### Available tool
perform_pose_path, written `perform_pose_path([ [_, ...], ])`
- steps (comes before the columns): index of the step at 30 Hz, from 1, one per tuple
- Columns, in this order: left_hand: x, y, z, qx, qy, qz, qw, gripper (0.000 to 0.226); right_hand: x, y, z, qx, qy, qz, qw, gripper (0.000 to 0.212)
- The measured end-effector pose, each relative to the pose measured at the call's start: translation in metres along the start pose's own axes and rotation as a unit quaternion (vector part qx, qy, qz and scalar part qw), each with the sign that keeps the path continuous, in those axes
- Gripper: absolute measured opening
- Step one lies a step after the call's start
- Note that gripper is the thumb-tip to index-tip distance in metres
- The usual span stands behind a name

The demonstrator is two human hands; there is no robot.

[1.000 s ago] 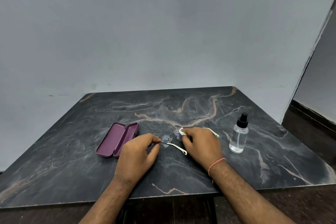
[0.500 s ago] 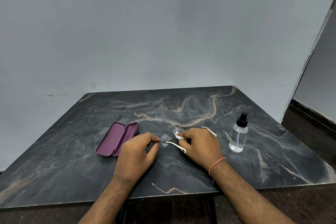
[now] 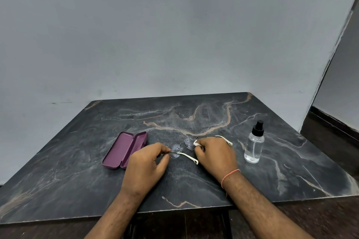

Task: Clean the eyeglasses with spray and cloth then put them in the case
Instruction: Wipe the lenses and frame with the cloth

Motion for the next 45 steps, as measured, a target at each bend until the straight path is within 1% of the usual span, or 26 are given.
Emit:
perform_pose_path([
  [2,-0.0002,0.0001,-0.0003,-0.003,-0.003,0.002,1.0,0.018,0.0004,0.0016,0.0,0.0,0.024,-0.007,1.0,0.024],
  [4,-0.0005,0.0,-0.0002,-0.006,-0.002,-0.002,1.0,0.019,0.0018,0.0045,0.0014,-0.01,0.049,0.01,0.999,0.031],
  [7,-0.0005,-0.0003,-0.0002,-0.006,-0.003,-0.002,1.0,0.018,0.0014,0.004,0.0015,-0.017,0.025,0.021,0.999,0.034],
  [10,-0.0003,-0.0005,0.0004,-0.004,-0.008,0.004,1.0,0.019,-0.0004,0.0,-0.0002,0.001,-0.006,0.002,1.0,0.028],
  [13,-0.0003,-0.0007,0.0006,-0.006,-0.015,0.01,1.0,0.019,0.0002,0.0023,-0.0001,0.002,0.025,-0.009,1.0,0.025],
  [16,-0.0001,-0.0008,0.0006,-0.004,-0.013,0.005,1.0,0.019,0.0014,0.0064,0.0021,-0.036,0.056,0.012,0.998,0.033],
  [18,-0.0001,-0.0006,0.0005,-0.003,-0.01,0.004,1.0,0.02,0.0014,0.0038,0.0022,-0.036,0.04,0.018,0.998,0.037],
  [21,0.0002,-0.0007,0.0004,-0.004,-0.013,0.012,1.0,0.02,-0.0005,0.0005,-0.0002,-0.024,0.007,0.001,1.0,0.033],
  [24,0.0004,-0.0008,-0.0004,-0.004,-0.017,0.012,1.0,0.02,-0.0007,0.0006,-0.0005,-0.035,0.033,-0.01,0.999,0.032],
  [26,0.0003,-0.0008,-0.0009,-0.006,-0.014,0.009,1.0,0.021,0.0008,0.0006,0.0012,-0.053,0.058,0.007,0.997,0.035],
  [27,0.0002,-0.0009,-0.0011,-0.006,-0.012,0.008,1.0,0.021,0.0016,0.0005,0.0021,-0.064,0.059,0.014,0.996,0.038],
  [29,0.0,-0.0009,-0.0011,-0.005,-0.01,0.008,1.0,0.021,0.0019,-0.0008,0.0022,-0.075,0.045,0.001,0.996,0.041],
  [32,0.0002,-0.0011,-0.0009,-0.008,-0.015,0.016,1.0,0.021,-0.0002,-0.0011,0.0008,-0.071,0.019,-0.03,0.997,0.035],
  [36,-0.0001,-0.0015,-0.0008,-0.01,-0.014,0.01,1.0,0.022,0.0021,0.0006,0.0026,-0.096,0.055,-0.015,0.994,0.036],
  [38,-0.0003,-0.0018,-0.0003,-0.01,-0.014,0.01,1.0,0.022,0.0024,0.0013,0.0025,-0.105,0.048,-0.018,0.993,0.037],
  [41,0.0002,-0.0012,0.0003,-0.013,-0.017,0.015,1.0,0.022,0.0002,-0.0012,-0.0005,-0.102,0.02,-0.024,0.994,0.033],
  [45,0.0004,-0.0011,0.0001,-0.014,-0.015,0.013,1.0,0.022,0.0029,0.0016,0.0014,-0.133,0.042,-0.009,0.99,0.037],
])
Point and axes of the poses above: each hand's wrist, its own x-axis away from the middle knuckle, its own y-axis out of the back of the hand, z = x × y, the point moved 1 cm from there along -x, towards the middle knuckle, and after that the axes turned 12 degrees about x, right-handed, at the moved point
